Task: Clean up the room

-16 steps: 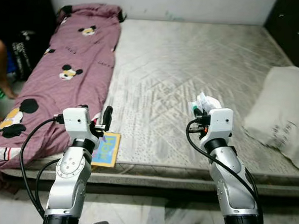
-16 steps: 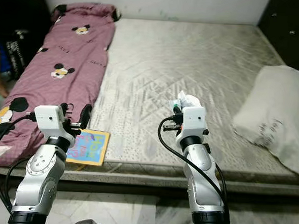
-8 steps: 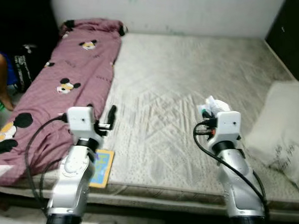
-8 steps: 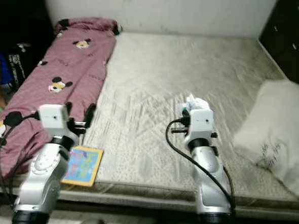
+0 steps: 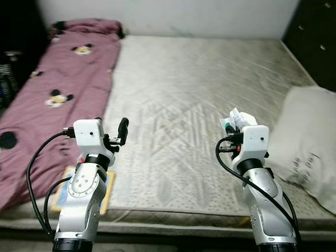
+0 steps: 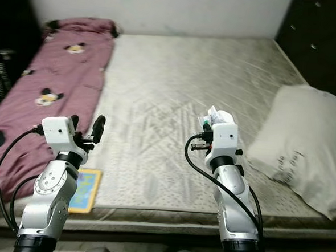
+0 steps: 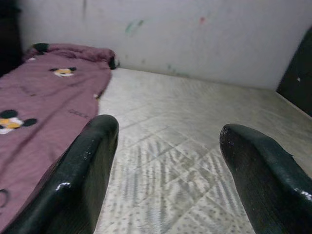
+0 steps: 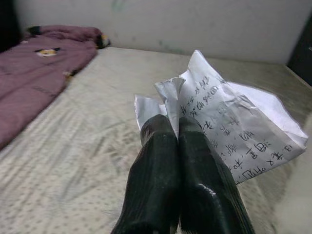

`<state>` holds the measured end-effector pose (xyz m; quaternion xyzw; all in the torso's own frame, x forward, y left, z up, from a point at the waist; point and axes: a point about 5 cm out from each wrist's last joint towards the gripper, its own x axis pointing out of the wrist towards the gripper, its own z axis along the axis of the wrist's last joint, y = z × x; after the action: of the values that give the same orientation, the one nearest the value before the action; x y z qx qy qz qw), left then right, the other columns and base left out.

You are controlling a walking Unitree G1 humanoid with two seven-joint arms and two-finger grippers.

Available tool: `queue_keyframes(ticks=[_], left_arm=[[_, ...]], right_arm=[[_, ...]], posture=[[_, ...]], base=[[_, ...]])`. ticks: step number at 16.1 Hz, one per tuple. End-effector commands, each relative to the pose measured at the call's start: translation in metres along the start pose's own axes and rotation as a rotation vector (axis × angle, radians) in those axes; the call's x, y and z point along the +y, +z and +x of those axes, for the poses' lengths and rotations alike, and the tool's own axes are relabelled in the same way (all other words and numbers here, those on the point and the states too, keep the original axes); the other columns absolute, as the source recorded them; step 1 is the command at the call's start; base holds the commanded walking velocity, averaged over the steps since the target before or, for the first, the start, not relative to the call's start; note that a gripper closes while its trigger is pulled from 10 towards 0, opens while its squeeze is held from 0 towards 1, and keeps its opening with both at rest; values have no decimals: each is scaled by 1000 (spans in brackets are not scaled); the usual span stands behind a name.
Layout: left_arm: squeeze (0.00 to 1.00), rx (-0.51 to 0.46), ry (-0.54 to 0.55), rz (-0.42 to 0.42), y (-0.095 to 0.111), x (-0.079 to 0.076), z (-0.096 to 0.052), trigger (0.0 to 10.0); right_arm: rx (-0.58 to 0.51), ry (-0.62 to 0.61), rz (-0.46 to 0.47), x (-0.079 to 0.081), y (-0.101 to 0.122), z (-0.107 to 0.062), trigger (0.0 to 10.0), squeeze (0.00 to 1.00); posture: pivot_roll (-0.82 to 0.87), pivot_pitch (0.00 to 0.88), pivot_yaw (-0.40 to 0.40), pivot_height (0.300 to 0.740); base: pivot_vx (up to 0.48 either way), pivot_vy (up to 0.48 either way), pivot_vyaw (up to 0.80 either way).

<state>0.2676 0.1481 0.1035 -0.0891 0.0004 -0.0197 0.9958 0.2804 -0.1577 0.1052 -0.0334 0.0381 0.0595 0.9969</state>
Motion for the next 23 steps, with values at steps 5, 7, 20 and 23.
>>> queue_keyframes(ticks=[5, 7, 20, 23], left_arm=[[0, 13, 24, 8, -2, 6, -1, 10000], [0, 11, 24, 8, -1, 6, -1, 10000], [0, -26, -6, -1, 2, 4, -1, 10000], [0, -29, -12, 0, 3, 3, -1, 10000]], right_arm=[[-9, 25, 4, 6, 2, 2, 10000, 0], [-5, 29, 7, 7, 2, 3, 10000, 0], [8, 60, -12, 11, 0, 4, 10000, 0], [10, 56, -4, 11, -1, 4, 10000, 0]], posture=[[-91, 0, 24, 740], [-91, 0, 24, 740], [-94, 0, 21, 740], [-95, 0, 22, 740]], base=[[0, 480, 0], [0, 480, 0], [18, 222, 0], [293, 0, 0]])
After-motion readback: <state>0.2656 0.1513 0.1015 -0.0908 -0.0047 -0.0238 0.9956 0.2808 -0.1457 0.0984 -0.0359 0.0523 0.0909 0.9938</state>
